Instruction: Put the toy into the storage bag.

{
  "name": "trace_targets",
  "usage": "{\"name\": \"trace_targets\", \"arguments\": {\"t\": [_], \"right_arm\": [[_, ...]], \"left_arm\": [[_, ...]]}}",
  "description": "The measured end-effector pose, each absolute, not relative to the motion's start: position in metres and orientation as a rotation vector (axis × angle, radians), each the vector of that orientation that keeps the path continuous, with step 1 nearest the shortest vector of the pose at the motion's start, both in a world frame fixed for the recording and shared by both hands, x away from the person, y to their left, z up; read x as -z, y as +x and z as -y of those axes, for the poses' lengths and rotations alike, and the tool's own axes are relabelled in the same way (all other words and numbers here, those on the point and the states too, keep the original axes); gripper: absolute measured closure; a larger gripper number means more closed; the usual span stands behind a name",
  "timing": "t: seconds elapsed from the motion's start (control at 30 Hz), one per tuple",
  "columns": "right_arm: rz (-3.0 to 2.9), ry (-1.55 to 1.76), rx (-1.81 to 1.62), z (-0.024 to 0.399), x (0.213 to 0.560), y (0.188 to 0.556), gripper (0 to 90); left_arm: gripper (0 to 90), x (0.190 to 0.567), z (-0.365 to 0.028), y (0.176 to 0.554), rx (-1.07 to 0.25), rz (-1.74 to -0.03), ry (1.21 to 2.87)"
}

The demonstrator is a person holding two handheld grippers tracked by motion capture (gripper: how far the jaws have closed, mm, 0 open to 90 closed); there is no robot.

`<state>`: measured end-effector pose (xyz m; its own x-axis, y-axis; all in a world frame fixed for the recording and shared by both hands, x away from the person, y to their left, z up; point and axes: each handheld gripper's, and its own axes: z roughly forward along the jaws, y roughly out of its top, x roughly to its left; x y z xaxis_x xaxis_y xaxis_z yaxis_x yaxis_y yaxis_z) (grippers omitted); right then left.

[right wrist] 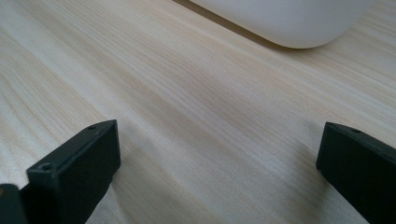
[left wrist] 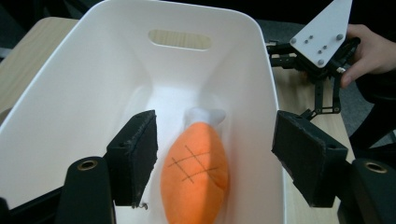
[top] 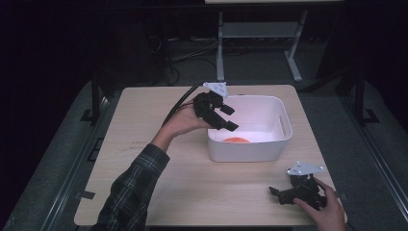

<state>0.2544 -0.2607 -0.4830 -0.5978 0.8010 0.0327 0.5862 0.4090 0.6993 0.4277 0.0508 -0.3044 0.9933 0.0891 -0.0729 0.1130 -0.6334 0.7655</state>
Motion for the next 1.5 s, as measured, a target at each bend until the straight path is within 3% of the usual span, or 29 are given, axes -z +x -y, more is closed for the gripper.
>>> {"name": "trace_targets", "arguments": {"t": [0.5, 0.9, 1.5], "right_arm": [[-2.361, 1.199, -0.988, 0.261, 0.483, 0.255, 0.0], [-2.361, 1.198, -0.987, 0.261, 0.483, 0.255, 0.0], [-2.359, 1.198, -0.985, 0.261, 0.483, 0.255, 0.0]], "left_arm": [[14.0, 0.306, -0.086, 0.413, -0.096, -0.281, 2.238], [13.4, 0.313, -0.124, 0.390, -0.172, -0.363, 2.212], [14.3, 0.354, -0.173, 0.351, -0.266, -0.501, 2.186]]}}
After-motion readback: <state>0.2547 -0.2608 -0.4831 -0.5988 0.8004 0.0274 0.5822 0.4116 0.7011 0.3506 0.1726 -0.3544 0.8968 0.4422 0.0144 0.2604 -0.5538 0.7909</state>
